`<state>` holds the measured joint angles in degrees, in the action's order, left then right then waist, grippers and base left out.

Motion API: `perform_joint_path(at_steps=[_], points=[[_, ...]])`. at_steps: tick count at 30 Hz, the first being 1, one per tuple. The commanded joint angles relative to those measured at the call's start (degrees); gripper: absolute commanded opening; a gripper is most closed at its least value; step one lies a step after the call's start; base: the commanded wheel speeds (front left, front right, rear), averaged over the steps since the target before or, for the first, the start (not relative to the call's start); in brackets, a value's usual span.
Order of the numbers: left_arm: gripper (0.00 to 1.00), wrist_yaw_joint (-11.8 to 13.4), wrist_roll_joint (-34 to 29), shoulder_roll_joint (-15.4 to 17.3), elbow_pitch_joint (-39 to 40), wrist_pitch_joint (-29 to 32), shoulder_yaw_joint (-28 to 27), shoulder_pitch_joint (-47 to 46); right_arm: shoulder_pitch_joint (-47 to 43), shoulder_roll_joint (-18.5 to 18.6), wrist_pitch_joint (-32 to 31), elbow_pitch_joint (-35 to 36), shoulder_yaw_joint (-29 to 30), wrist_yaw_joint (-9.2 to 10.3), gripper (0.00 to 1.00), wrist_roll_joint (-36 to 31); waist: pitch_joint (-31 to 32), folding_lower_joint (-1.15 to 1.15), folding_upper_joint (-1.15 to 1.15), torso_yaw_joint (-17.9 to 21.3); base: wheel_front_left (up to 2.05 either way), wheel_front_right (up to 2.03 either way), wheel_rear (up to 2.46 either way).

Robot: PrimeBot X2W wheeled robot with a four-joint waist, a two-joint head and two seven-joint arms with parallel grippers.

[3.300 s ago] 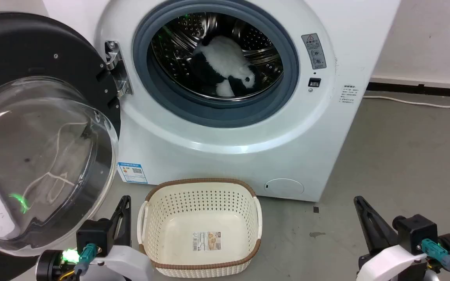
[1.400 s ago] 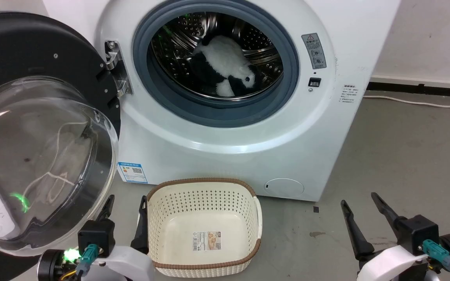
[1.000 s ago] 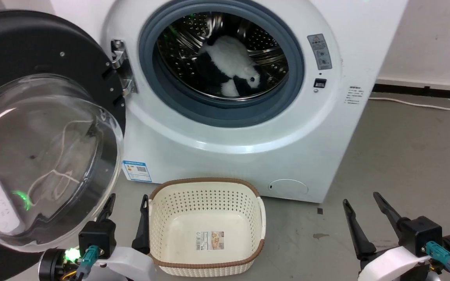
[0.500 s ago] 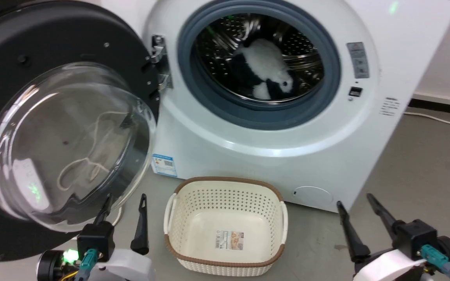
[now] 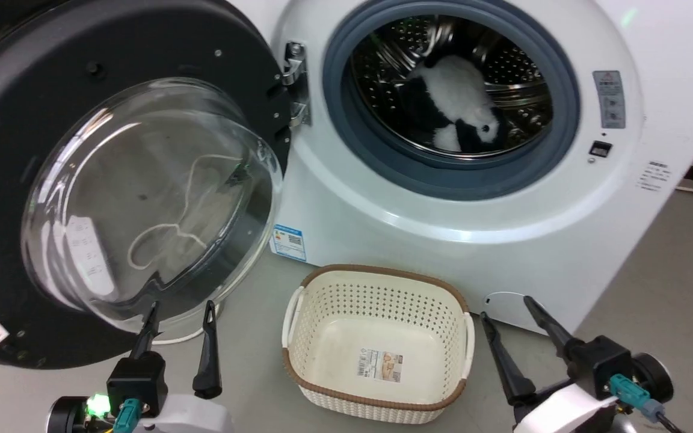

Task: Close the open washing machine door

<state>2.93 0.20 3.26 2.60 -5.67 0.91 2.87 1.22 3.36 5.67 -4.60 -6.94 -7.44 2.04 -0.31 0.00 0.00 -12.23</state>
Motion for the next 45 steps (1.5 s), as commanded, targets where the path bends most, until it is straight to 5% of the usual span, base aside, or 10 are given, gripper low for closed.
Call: perform_joint_path(at_steps=[1,45], points=[[1.00,0.35,0.30,0.11,0.32,-0.58,-0.01,1.05,0.74,0.39,0.58,-0.32,-0.62,-0.02,1.00,0.33,0.03,0.00,0.00,-0.44,-0.05,-0.05,-0.05],[1.00,4.58,0.91,0.04,3.00,-6.08,0.21,4.62,1.52,1.44,6.08,-4.04,-8.56,-0.04,1.00,3.33,0.11,0.00,0.00,-11.43,0.00,0.00,0.00]])
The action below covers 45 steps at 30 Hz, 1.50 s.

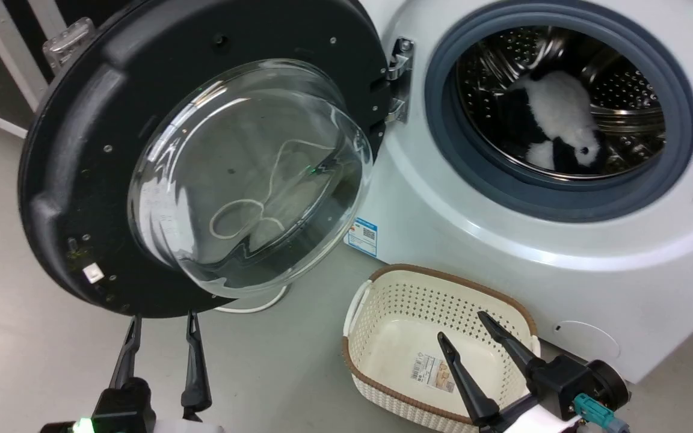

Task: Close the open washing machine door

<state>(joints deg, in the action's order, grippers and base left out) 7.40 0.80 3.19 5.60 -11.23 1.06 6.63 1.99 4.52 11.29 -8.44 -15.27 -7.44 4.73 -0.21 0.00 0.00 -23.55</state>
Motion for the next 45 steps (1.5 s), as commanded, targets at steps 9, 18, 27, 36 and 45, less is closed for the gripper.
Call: perform_joint_path(at_steps=[9,18,27,36,45], points=[[0.00,-0.98,1.34,0.36,0.18,-1.60,-0.60,0.42,0.25,0.36,1.54,-0.46,-0.90,-0.04,1.00,0.88,0.03,0.00,0.00,-2.27,0.00,0.00,0.00],[0.00,-4.35,10.16,0.63,7.44,-2.68,-8.96,-6.46,-1.89,0.77,2.62,1.36,2.24,-0.04,1.00,-0.59,-3.05,0.00,0.00,-4.22,0.00,0.00,0.00],[0.00,-7.88,27.18,10.88,0.29,4.10,-23.80,-22.45,-0.97,3.48,3.70,2.81,2.19,-0.05,1.00,-0.98,-8.89,0.00,0.00,-1.81,0.00,0.00,0.00],[0.00,-3.30,46.49,17.02,-20.18,18.84,-35.73,-38.93,0.77,4.94,3.71,3.66,2.24,-0.05,1.00,-0.50,-11.58,0.00,0.00,0.77,0.00,0.00,0.00],[0.00,-0.02,61.45,16.85,-34.76,34.54,-41.42,-45.74,1.37,5.65,3.71,3.26,1.82,-0.05,1.00,-0.10,-12.64,0.00,0.00,2.03,0.00,0.00,0.00]])
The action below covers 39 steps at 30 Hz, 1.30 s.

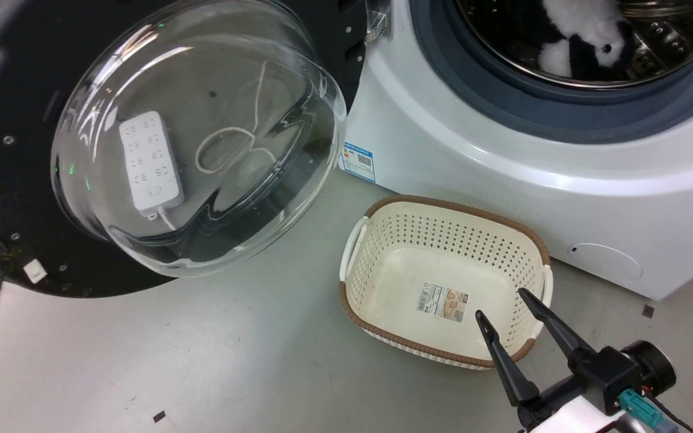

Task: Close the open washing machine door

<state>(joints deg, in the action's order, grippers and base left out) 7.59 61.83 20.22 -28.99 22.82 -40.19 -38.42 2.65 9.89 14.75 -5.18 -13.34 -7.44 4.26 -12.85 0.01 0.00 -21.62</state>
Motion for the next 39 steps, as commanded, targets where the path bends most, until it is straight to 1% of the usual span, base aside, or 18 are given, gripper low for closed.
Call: perform_joint_path(at_steps=[1,6,11,14,18,22,26,29,31,33,35,39], points=[[0.00,-0.51,1.56,-0.30,-0.72,2.05,-0.36,-0.72,0.73,0.27,0.25,-0.06,-0.16,-0.05,1.00,0.38,0.02,-0.01,0.00,0.27,0.00,0.00,0.00],[0.00,-2.60,4.52,-0.52,-1.65,9.69,0.57,1.69,0.82,0.04,0.25,-0.53,0.01,-0.05,1.00,0.56,0.75,-0.01,0.00,0.96,0.00,0.00,0.00],[0.00,-5.07,7.51,-1.97,1.28,17.73,1.80,5.99,0.27,-1.00,0.25,-1.18,0.60,-0.05,1.00,0.62,2.92,-0.01,0.00,1.48,0.00,0.00,0.00],[0.00,-6.18,9.43,-4.04,4.79,22.64,2.78,9.66,-0.30,-1.75,0.25,-1.85,0.76,-0.05,1.00,0.60,4.83,-0.01,0.00,1.70,0.00,0.00,0.00],[0.00,-6.77,12.30,-8.00,11.13,29.54,4.59,15.49,-1.39,-2.97,0.25,-2.57,1.33,-0.05,1.00,0.54,7.89,-0.01,0.00,1.79,0.00,0.00,0.00],[0.00,-6.37,14.18,-12.50,18.40,34.93,6.91,21.95,-2.62,-4.04,0.25,-3.18,1.98,-0.05,1.00,0.32,10.96,-0.01,0.00,1.93,0.00,0.00,0.00],[0.00,-5.09,16.04,-15.82,25.03,38.11,9.50,28.25,-3.29,-4.74,0.25,-3.34,3.20,-0.05,1.00,-0.15,13.18,-0.01,0.00,2.77,0.00,0.00,0.00],[0.00,-3.93,18.21,-17.02,28.77,39.05,12.83,32.79,-3.45,-4.99,0.25,-3.21,4.49,-0.05,1.00,-0.51,14.07,-0.01,0.00,3.93,0.00,0.00,0.00],[0.00,-3.16,20.23,-17.26,30.96,38.21,16.35,35.97,-3.46,-5.03,0.25,-3.11,5.36,-0.05,1.00,-0.78,14.38,-0.01,0.00,5.05,0.00,0.00,0.00],[0.00,-2.49,23.72,-17.30,32.43,35.78,21.14,38.98,-3.43,-4.93,0.25,-3.00,6.24,-0.05,1.00,-1.05,14.46,-0.01,0.00,6.41,0.00,0.00,0.00],[0.00,-2.36,26.80,-17.32,33.78,32.37,25.87,41.62,-3.37,-4.75,0.25,-2.86,6.96,-0.05,1.00,-1.21,14.41,-0.01,0.00,8.08,0.00,0.00,0.00],[0.00,-3.47,31.45,-17.33,35.16,25.55,33.88,44.97,-3.24,-4.22,0.25,-2.60,7.74,-0.05,1.00,-1.40,13.58,-0.01,0.00,12.19,0.00,0.00,0.00]])
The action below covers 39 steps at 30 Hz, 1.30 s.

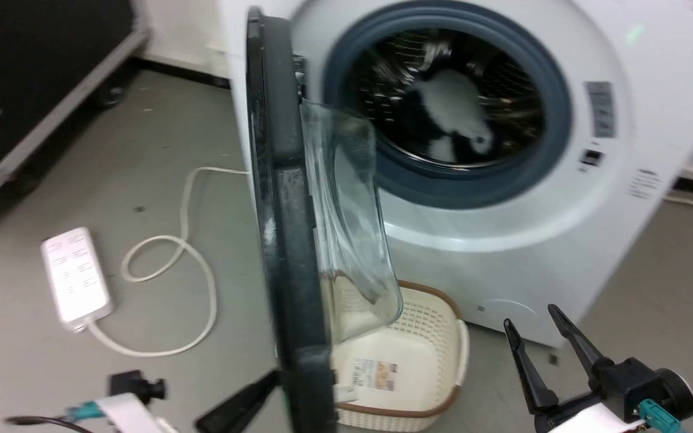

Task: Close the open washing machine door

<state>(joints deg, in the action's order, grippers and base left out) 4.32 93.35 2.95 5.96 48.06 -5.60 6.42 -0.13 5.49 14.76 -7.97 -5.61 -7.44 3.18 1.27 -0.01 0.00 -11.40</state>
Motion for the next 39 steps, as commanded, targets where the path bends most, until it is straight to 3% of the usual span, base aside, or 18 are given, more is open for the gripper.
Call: perform_joint_path(at_steps=[1,5,6,13,17,24,29,34,39], points=[[0.00,-0.61,0.84,-0.06,0.20,-1.17,1.11,0.44,-0.45,0.38,0.24,0.27,0.20,-0.05,1.00,-0.35,-0.87,0.01,0.00,2.97,0.00,0.00,0.00],[0.00,-2.48,4.76,-0.06,-0.88,-7.29,7.53,-0.03,0.02,1.16,0.24,0.68,0.43,-0.05,1.00,-0.34,-2.98,0.01,0.00,7.84,0.00,0.00,0.00],[0.00,-4.48,5.99,-0.06,-2.10,-10.91,12.26,-1.94,0.93,1.60,0.24,1.13,0.50,-0.05,1.00,-0.12,-5.31,0.01,0.00,11.56,0.00,0.00,0.00],[0.00,-8.47,9.44,-0.07,-8.05,-19.34,19.12,-11.23,3.20,1.77,0.24,1.61,0.39,-0.05,1.00,0.70,-10.86,0.01,0.00,20.50,0.00,0.00,0.00],[0.00,-9.37,11.00,-0.07,-12.40,-24.13,21.82,-17.59,4.21,1.23,0.24,1.49,0.58,-0.05,1.00,1.24,-13.31,0.01,0.00,24.79,0.00,0.00,0.00],[0.00,-10.53,11.85,-0.07,-22.82,-38.13,22.98,-30.09,6.41,-0.26,0.24,1.19,-0.08,-0.05,1.00,1.92,-15.96,0.01,0.00,30.97,0.00,0.00,0.00],[0.00,-11.35,13.37,-0.07,-29.52,-45.21,23.93,-36.62,6.29,-0.95,0.24,0.86,-0.12,-0.05,1.00,2.05,-16.04,0.01,0.00,32.27,0.00,0.00,0.00],[0.00,-11.75,14.51,-0.07,-32.54,-46.15,25.35,-37.68,5.60,-1.17,0.24,0.61,0.65,-0.05,1.00,1.75,-14.32,0.01,0.00,30.71,0.00,0.00,0.00],[0.00,-11.79,7.68,1.01,-28.44,-47.27,26.28,-32.36,4.28,-0.40,0.24,0.78,0.94,-0.05,1.00,1.23,-10.48,0.01,0.00,27.09,0.00,0.00,0.00]])
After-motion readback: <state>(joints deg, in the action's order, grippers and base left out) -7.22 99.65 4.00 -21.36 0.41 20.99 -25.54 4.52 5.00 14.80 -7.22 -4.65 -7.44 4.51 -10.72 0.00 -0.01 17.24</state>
